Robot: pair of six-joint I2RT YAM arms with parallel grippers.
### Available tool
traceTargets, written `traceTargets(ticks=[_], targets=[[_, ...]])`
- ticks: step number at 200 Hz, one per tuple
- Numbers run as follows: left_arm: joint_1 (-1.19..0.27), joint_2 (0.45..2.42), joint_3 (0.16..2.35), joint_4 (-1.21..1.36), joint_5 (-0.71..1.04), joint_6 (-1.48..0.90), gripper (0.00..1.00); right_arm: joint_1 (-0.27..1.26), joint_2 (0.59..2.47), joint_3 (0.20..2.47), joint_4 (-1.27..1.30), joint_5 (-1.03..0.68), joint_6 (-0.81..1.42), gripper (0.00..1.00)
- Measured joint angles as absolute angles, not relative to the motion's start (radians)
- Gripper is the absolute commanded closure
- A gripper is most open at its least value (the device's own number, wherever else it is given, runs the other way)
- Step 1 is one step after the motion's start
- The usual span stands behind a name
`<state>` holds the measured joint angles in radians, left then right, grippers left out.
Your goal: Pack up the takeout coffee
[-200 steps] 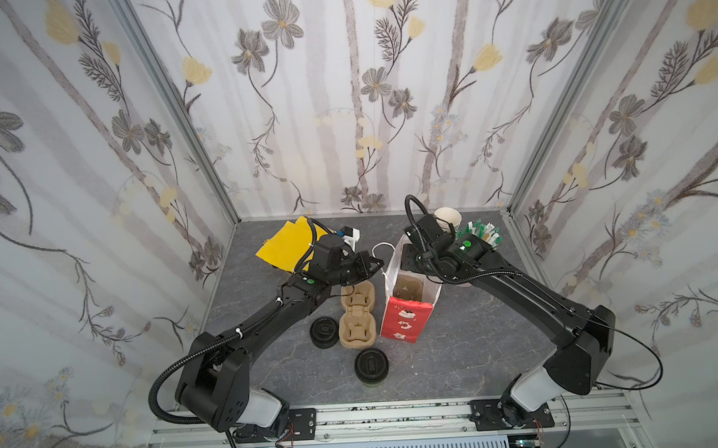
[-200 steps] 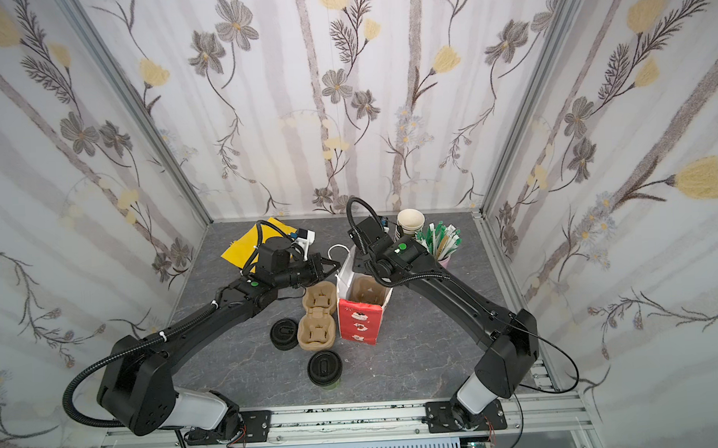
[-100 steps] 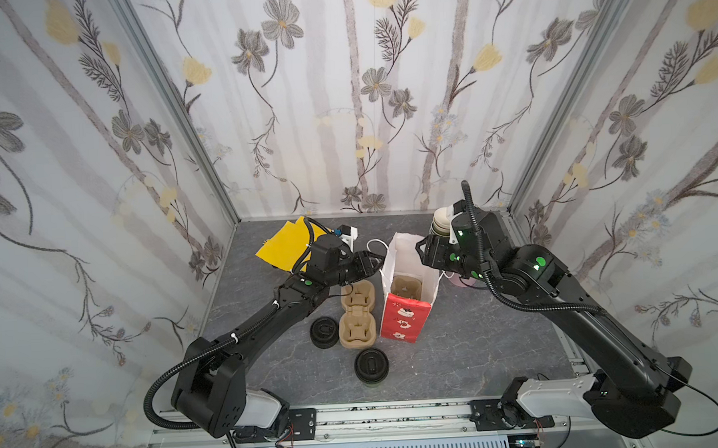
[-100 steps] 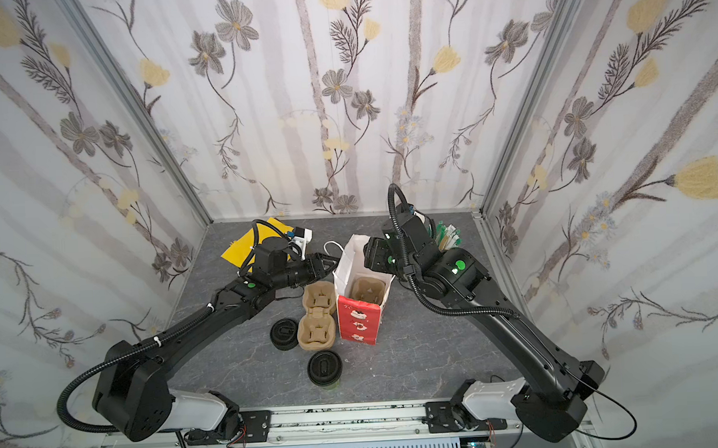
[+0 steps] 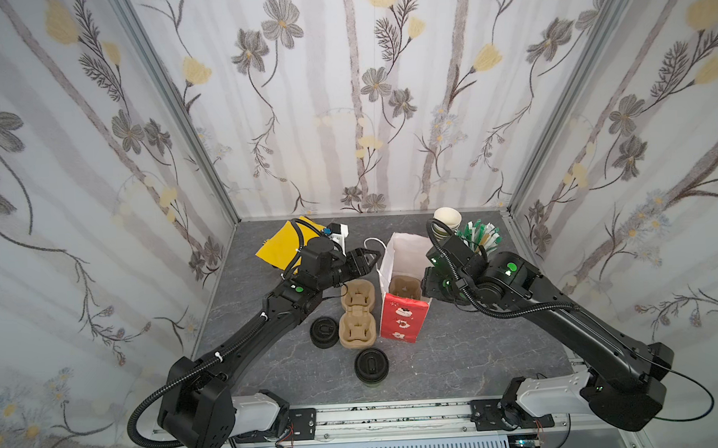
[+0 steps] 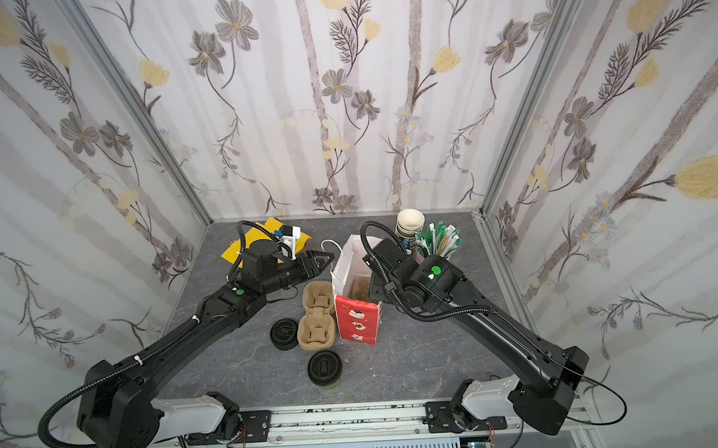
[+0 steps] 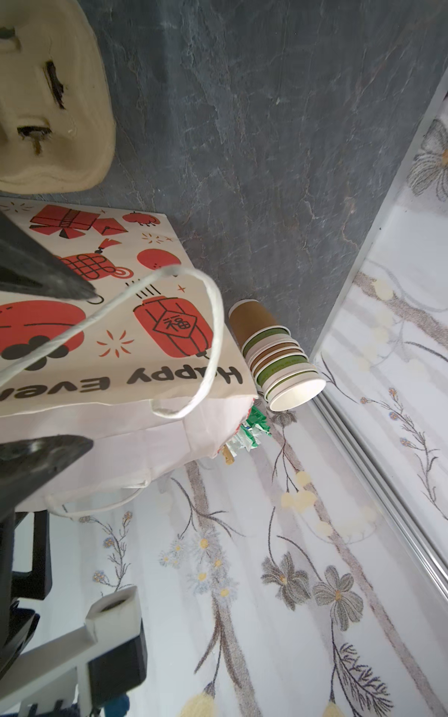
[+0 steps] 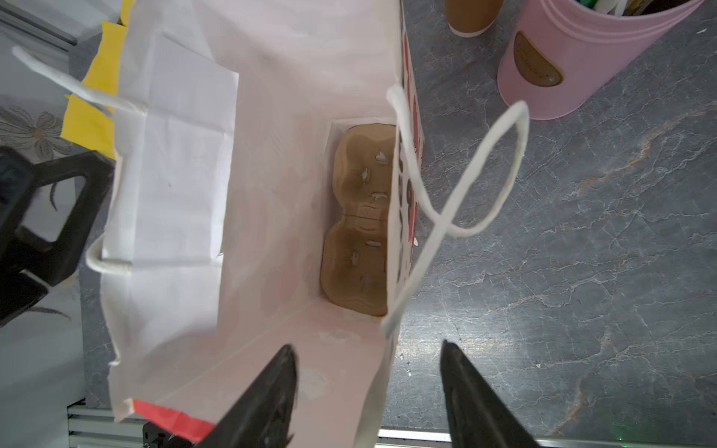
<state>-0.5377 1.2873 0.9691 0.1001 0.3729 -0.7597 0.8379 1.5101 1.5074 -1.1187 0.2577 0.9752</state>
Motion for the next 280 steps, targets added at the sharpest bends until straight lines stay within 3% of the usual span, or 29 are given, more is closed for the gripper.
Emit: traceTargets(ticks=[72, 208, 280], targets=[[-0.522, 1.207, 0.961, 0.076, 0.237, -0.755, 0.43, 0.825, 1.563, 1.535, -1.132, 0.314, 0.959, 0.7], [-0.505, 1.192, 0.961, 0.055, 0.161, -0.733, 0.43, 0.764, 1.563, 1.547, -1.124, 0.282, 0.852, 0.91], [-0.502, 1.183, 0.951, 0.054, 0.161, -0.73, 0.42, 0.744, 1.549, 1.548, -1.128, 0.264, 0.782, 0.96]])
